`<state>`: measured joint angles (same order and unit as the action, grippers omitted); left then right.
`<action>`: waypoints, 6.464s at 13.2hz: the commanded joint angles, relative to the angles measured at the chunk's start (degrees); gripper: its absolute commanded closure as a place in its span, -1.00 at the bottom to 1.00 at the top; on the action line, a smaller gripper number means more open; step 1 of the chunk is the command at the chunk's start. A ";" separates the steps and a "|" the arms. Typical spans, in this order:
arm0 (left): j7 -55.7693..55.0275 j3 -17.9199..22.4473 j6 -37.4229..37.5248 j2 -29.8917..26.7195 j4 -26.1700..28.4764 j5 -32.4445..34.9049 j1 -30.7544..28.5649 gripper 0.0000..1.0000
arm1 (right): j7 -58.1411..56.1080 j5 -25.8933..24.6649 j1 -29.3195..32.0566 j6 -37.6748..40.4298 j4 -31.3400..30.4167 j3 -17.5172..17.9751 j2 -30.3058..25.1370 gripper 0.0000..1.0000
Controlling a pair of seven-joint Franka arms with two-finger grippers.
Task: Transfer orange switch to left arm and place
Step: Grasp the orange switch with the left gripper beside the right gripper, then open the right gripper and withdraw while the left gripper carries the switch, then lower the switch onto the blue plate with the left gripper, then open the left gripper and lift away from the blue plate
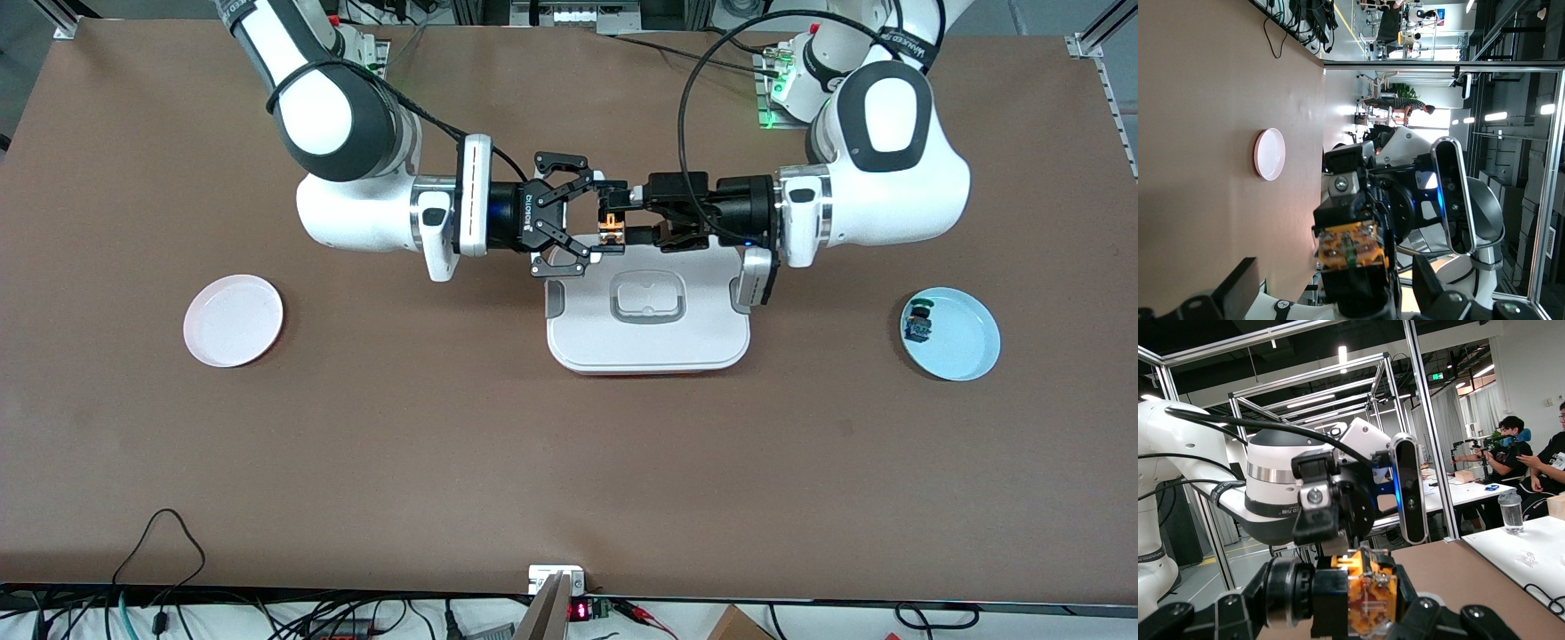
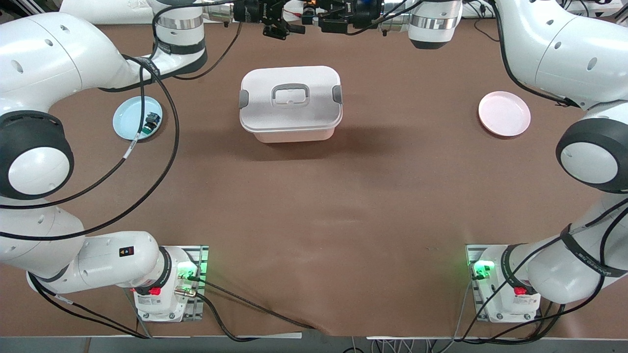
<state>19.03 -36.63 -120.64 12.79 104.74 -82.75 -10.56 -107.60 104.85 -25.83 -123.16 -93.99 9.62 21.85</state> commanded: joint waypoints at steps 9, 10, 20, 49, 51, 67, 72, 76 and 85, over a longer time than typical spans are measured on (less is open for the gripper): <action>-6.45 -0.11 1.36 -0.66 -0.33 -1.44 -0.60 0.17 | 0.02 0.97 -0.72 -0.68 -0.58 -0.04 -0.32 1.00; -6.63 -0.11 2.24 -0.75 -0.41 -1.36 -0.60 0.55 | -0.16 0.97 -0.72 -0.77 -0.93 -0.13 -0.50 1.00; -6.90 0.06 2.52 -1.01 -0.94 -1.36 -0.77 1.00 | 0.28 1.15 -0.72 -1.82 -1.19 -0.13 -1.02 -1.00; -12.96 1.38 2.01 14.45 8.64 117.80 -36.27 1.00 | 41.88 -46.45 15.72 28.67 -8.41 -18.94 -10.95 -1.00; -13.05 1.47 -2.21 16.64 8.64 122.28 -37.85 1.00 | 56.45 -52.43 15.28 28.15 -7.61 -18.85 -11.04 -1.00; -10.24 1.47 -9.18 23.78 2.41 128.20 -42.35 -1.00 | 103.99 -102.56 18.96 38.34 5.92 -17.36 -10.78 -1.00; -5.77 -9.83 -2.34 20.52 -0.76 124.25 -49.17 -1.00 | 104.17 -111.52 20.89 42.01 11.37 -15.17 -12.27 -1.00; -1.18 -21.97 16.43 20.61 -8.99 118.54 -53.86 -1.00 | 105.75 -110.30 24.60 42.30 8.66 -12.79 -14.12 -1.00; -1.80 -25.61 36.00 7.10 -22.03 103.34 -41.57 -1.00 | 108.64 -106.78 24.86 31.40 -5.77 -13.23 -24.05 -1.00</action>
<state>16.19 -64.42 -87.49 25.37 83.83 24.97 -54.84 -1.16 -2.78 -1.84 -91.13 -98.29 -4.21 -0.79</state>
